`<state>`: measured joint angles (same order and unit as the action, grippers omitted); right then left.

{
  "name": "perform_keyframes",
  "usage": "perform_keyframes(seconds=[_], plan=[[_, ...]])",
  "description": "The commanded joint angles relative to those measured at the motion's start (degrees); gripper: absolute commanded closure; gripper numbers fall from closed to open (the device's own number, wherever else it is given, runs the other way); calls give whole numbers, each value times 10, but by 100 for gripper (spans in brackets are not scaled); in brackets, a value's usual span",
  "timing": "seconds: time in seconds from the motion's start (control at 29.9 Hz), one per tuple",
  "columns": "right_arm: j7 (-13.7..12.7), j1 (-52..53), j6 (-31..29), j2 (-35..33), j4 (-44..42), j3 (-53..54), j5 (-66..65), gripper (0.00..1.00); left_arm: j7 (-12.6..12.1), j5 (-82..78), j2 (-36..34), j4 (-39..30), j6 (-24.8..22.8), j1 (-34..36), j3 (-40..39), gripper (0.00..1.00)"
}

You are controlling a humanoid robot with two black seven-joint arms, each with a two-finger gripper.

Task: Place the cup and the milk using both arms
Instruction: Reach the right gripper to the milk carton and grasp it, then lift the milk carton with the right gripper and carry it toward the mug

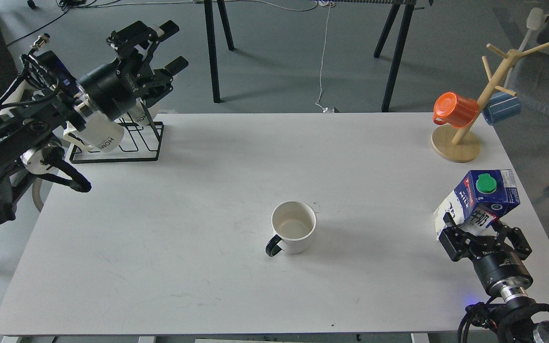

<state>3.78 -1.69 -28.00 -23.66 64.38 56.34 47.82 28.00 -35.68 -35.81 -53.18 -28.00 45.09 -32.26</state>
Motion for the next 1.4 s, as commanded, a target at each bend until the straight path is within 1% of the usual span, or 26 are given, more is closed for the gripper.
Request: perform_keyframes(seconds=[0.0, 0.13, 0.17, 0.2, 0.23, 0.27, 0.3, 0.33, 0.4, 0.5, 0.63, 0.77, 0.94, 1.04, 1.1, 1.2, 1.37], plan=[[1, 13, 0, 14, -13, -4, 0, 1, 0, 0, -2, 0, 0, -4, 0, 19], [1, 23, 0, 25, -22, -7, -1, 5, 0, 0, -3, 0, 0, -12, -1, 19], [1, 23, 0, 26, -22, -7, -2, 9, 0, 0, -3, 0, 0, -12, -1, 19], [1, 23, 0, 26, -22, -7, -3, 16, 0, 0, -4, 1, 0, -13, -1, 19], [2, 23, 0, 26, -22, -6, -4, 26, 0, 0, -4, 1, 0, -13, 0, 19], [5, 23, 0, 27, -22, -2, -5, 43, 0, 0, -4, 1, 0, -15, 0, 19], [11, 22, 0, 27, -22, 0, -5, 54, 0, 0, -4, 1, 0, -18, -1, 19], [19, 22, 0, 28, -22, 0, -5, 59, 0, 0, -4, 1, 0, -20, -1, 19], [25, 22, 0, 29, -22, 0, -6, 71, 0, 0, -4, 1, 0, -23, -1, 19], [27, 23, 0, 29, -22, 2, -6, 79, 0, 0, -4, 1, 0, -25, 0, 19], [31, 24, 0, 29, -9, 0, -7, 80, 0, 0, -4, 1, 0, -32, 0, 18], [32, 32, 0, 19, 37, 0, -11, 81, 0, 0, -4, 1, 0, -33, 0, 18], [33, 96, 0, -36, 75, -17, -46, 81, 0, 0, -3, 2, 0, -33, 1, 18], [40, 136, 0, -41, 93, -63, -46, 81, 0, -1, 2, 2, 0, -33, 1, 18], [47, 164, 0, -33, 95, -103, -47, 81, 0, 0, 4, 1, 0, -33, 2, 18], [62, 162, 0, -11, 95, -130, -48, 81, 0, -1, 5, 1, 0, -33, 5, 18], [69, 121, 0, 89, 90, -128, -91, 80, 0, -6, 1, 1, 0, -40, 8, 18]])
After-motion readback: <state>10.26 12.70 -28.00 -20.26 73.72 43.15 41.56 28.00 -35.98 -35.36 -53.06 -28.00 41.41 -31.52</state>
